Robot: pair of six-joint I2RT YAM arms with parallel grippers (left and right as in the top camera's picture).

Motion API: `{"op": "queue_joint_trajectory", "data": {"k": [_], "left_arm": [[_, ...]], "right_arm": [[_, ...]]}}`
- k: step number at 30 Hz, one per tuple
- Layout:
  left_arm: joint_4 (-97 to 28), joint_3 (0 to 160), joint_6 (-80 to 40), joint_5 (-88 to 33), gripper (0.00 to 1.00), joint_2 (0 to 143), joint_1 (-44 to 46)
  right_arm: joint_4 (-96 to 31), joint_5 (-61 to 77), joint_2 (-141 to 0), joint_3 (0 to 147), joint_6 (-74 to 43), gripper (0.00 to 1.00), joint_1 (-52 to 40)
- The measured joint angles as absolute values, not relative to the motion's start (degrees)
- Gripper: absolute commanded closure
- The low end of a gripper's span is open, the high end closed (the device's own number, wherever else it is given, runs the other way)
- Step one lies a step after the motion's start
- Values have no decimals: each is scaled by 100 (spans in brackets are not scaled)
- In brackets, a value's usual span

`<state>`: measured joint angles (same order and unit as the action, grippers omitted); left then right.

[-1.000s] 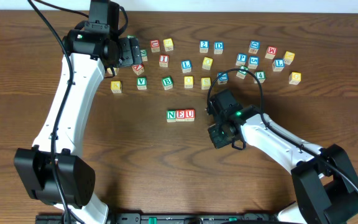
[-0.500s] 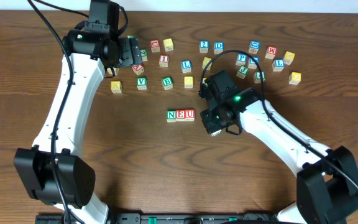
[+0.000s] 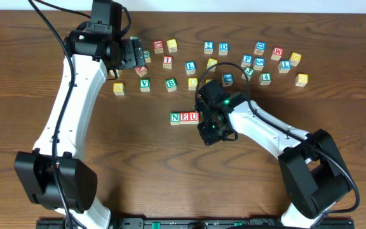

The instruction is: Spell out NEURIPS

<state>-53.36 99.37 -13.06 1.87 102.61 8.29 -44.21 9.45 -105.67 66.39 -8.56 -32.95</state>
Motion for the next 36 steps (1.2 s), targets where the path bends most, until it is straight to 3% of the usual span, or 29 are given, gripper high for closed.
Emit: {"op": "queue_joint_trajectory", "data": {"k": [36], "left_arm": [[-5336, 9937, -1304, 187, 2, 10261, 829]], "right_arm": [[-4239, -770, -10567, 6639, -2606, 99, -2871]]}}
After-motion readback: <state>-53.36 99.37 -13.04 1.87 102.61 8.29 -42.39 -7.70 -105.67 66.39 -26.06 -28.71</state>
